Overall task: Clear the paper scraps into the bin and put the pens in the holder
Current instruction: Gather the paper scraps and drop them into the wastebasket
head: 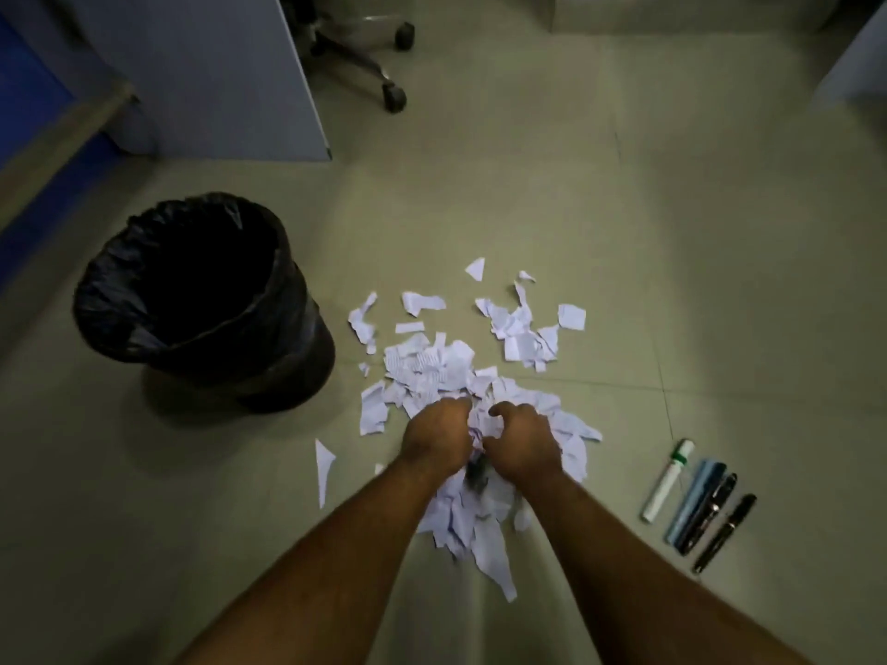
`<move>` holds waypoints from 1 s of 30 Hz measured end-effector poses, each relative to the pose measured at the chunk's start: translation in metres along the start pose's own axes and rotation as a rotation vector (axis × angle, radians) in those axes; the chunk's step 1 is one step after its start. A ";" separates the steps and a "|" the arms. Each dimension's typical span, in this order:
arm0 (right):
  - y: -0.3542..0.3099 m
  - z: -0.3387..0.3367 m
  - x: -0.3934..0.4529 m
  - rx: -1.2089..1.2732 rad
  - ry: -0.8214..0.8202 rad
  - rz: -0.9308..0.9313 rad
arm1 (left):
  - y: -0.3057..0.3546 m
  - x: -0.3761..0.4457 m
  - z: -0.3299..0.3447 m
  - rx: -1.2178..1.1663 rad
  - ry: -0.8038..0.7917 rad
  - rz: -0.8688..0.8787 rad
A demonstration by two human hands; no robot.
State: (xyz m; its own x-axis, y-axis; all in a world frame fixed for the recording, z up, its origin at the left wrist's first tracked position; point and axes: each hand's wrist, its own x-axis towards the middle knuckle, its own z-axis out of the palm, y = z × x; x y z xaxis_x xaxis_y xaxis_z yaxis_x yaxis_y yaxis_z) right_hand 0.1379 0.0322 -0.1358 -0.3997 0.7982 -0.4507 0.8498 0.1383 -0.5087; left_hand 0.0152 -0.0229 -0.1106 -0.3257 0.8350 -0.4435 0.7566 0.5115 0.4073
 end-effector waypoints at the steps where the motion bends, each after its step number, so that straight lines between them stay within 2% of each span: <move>1: 0.007 0.008 -0.001 -0.060 0.038 -0.012 | -0.004 0.001 0.008 0.051 0.004 0.018; 5: 0.021 0.027 0.000 -0.241 0.160 -0.068 | -0.014 0.013 0.033 0.314 0.025 0.015; 9: 0.016 0.032 0.010 -0.359 0.159 -0.148 | -0.018 0.026 0.039 0.380 -0.068 0.005; 13: 0.014 0.028 0.015 -0.295 0.165 -0.166 | -0.017 0.027 0.041 0.424 0.082 0.093; 19: 0.018 0.027 0.010 -0.061 0.239 -0.146 | -0.022 0.021 0.042 0.337 0.181 0.103; 23: 0.012 0.015 0.006 0.127 0.309 -0.097 | -0.016 0.021 0.025 0.089 0.265 -0.011; 26: -0.004 0.004 0.003 0.244 0.346 -0.021 | -0.011 0.020 0.002 -0.081 0.328 -0.081; 30: -0.046 -0.022 -0.001 0.409 0.388 0.027 | -0.007 0.014 -0.052 -0.193 0.379 -0.069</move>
State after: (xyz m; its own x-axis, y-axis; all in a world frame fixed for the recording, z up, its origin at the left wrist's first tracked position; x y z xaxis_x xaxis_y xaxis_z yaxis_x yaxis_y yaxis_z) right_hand 0.1069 0.0381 -0.0962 -0.1580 0.9662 -0.2038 0.6244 -0.0622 -0.7787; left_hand -0.0247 -0.0043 -0.0782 -0.5844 0.7946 -0.1647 0.6178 0.5673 0.5445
